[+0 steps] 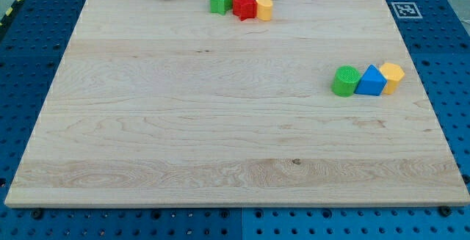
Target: Push the group of blocks a bit right
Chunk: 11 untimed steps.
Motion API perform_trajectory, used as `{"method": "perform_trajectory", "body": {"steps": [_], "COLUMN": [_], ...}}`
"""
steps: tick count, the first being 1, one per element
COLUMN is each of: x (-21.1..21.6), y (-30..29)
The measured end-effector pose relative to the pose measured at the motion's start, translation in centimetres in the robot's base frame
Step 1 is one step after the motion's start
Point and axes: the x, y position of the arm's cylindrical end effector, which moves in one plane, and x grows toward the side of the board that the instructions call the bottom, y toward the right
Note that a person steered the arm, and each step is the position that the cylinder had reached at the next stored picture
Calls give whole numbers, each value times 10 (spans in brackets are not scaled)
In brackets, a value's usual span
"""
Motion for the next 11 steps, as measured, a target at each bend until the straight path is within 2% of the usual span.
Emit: {"method": "perform_trajectory", "body": {"steps": [6, 11], "x": [1, 3], "y": [81, 125]}}
